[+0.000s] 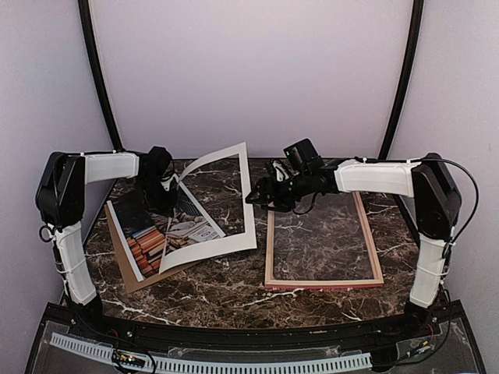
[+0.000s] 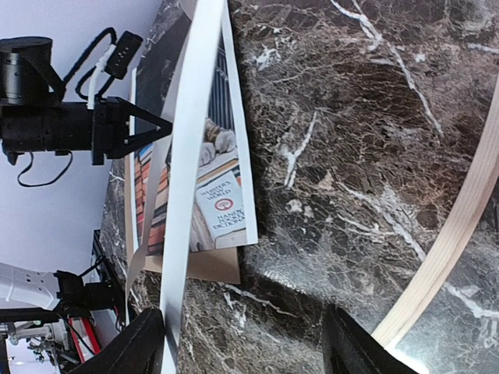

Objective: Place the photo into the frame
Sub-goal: Pick up the mat board from the photo, then pass from the left arm to the right, then place the mat board on the glass panel.

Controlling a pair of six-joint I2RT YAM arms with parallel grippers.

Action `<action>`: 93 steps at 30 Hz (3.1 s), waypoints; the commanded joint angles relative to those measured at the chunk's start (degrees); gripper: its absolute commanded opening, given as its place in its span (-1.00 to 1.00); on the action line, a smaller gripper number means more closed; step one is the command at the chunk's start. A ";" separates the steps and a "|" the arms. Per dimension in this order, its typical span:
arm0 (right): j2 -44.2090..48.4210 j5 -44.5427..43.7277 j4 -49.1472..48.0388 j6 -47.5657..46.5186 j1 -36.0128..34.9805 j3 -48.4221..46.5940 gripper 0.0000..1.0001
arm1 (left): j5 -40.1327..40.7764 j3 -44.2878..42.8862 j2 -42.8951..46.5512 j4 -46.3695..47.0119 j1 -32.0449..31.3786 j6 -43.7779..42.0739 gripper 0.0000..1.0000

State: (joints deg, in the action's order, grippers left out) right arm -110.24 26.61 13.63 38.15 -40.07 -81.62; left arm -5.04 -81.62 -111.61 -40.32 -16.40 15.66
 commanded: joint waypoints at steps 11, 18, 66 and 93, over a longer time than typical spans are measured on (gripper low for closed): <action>-1.44 3.69 -6.83 3.65 0.35 -3.10 0.04 | 0.36 0.15 2.50 -0.31 -2.08 1.10 -0.92; -2.74 5.86 -9.17 4.78 0.61 -3.15 -0.51 | 0.48 0.11 2.09 -0.13 -2.71 1.34 -0.92; 18.71 -17.89 37.53 -29.49 34.36 15.09 -1.00 | -17.41 4.42 14.95 16.15 -4.07 2.81 0.47; 15.37 -11.85 24.58 -23.13 34.27 17.90 -0.96 | -10.87 4.26 17.54 14.60 -4.16 2.97 0.55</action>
State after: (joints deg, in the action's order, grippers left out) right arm -94.70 13.80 41.54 14.24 -5.93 -64.93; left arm -18.81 -77.52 -98.24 -24.21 -20.16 19.09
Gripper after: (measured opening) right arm 0.006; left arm 0.767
